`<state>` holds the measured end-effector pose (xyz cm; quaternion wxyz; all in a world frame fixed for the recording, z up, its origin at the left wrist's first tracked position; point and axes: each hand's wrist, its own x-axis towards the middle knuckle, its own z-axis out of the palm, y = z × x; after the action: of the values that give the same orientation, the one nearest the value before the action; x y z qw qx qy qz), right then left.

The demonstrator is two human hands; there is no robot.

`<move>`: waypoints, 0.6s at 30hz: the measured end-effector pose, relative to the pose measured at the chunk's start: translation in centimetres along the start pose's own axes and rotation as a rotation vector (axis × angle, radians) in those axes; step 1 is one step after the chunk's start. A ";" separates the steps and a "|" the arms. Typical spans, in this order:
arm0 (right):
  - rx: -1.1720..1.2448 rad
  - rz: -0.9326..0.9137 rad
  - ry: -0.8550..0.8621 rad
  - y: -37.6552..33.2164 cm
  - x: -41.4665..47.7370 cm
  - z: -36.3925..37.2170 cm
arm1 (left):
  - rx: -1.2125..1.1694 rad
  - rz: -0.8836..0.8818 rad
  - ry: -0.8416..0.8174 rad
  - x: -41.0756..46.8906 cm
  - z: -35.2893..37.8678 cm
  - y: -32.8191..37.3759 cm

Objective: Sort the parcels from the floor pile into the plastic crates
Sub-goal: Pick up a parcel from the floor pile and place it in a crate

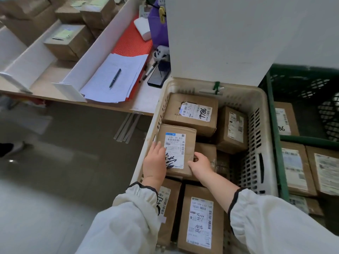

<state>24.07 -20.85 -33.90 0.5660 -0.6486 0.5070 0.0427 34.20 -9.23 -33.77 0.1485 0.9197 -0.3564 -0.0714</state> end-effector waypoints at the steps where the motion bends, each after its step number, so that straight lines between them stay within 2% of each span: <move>1: 0.007 0.001 0.001 -0.1 -0.2 0.1 | 0.034 0.057 -0.006 -0.1 0.0 0.0; 4: 0.022 -0.004 0.007 -0.3 -0.5 0.5 | 0.019 0.168 -0.030 -1.1 -0.3 0.2; 7: 0.023 -0.007 -0.028 -0.5 -0.8 0.5 | 0.020 0.140 -0.026 -2.6 0.6 -0.6; 11: 0.051 -0.003 -0.102 -0.7 -1.3 -0.2 | 0.014 0.070 -0.183 -3.4 0.1 -0.3; 18: 0.005 -0.002 -0.086 -1.5 -2.6 -1.8 | 0.011 0.046 -0.234 -1.9 -1.8 0.8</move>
<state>22.90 -20.93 -30.61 0.5890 -0.6452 0.4817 0.0686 32.76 -8.08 -31.78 0.1025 0.8975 -0.3926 -0.1728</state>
